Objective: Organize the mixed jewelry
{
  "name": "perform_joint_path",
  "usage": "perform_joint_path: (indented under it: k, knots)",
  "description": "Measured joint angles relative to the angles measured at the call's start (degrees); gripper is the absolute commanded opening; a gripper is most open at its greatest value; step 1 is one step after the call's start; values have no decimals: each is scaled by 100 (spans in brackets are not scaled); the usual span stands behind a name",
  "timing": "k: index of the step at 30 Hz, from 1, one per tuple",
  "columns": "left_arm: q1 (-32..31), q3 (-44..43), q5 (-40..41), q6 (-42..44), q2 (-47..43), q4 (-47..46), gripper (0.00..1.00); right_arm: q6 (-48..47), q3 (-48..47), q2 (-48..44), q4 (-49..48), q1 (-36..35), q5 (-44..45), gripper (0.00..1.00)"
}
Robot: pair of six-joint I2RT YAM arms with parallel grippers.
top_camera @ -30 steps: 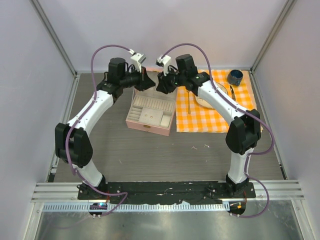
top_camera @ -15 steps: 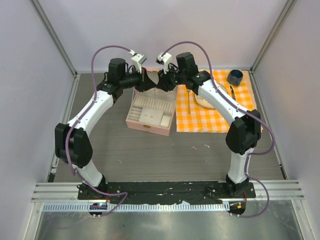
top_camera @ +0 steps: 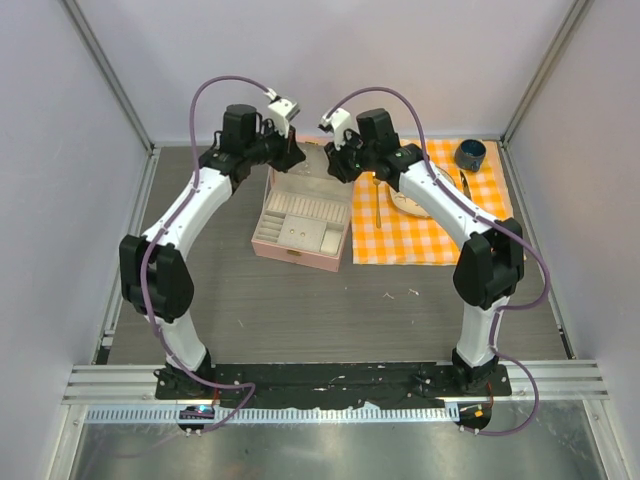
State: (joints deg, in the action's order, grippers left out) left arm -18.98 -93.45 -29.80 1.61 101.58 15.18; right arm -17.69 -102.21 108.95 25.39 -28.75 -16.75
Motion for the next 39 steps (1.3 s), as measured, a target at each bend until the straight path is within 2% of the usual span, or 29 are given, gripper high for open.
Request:
perform_joint_path:
  k: [16, 39]
  knots:
    - [-295, -1300, 402, 925, 990, 870, 0, -61, 562, -393, -96, 66, 262, 28]
    - [-352, -1401, 1266, 1191, 1172, 1038, 0, -70, 820, -542, -184, 138, 275, 28]
